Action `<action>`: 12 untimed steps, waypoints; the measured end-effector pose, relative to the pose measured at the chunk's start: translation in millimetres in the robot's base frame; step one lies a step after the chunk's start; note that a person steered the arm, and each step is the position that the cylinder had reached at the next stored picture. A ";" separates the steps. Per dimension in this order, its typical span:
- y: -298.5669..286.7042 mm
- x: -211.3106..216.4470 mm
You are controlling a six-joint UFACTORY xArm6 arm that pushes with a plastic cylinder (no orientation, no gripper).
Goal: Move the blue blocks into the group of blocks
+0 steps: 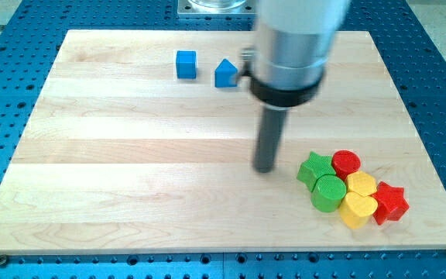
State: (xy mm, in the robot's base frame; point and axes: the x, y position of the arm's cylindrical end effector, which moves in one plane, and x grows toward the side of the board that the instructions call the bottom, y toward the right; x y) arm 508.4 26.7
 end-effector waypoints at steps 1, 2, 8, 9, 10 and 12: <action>-108.8 -18.4; -147.9 -75.8; -67.4 -202.4; -93.4 -227.4; -102.8 -245.7; -31.7 -232.6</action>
State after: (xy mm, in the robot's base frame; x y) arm 275.8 -5.0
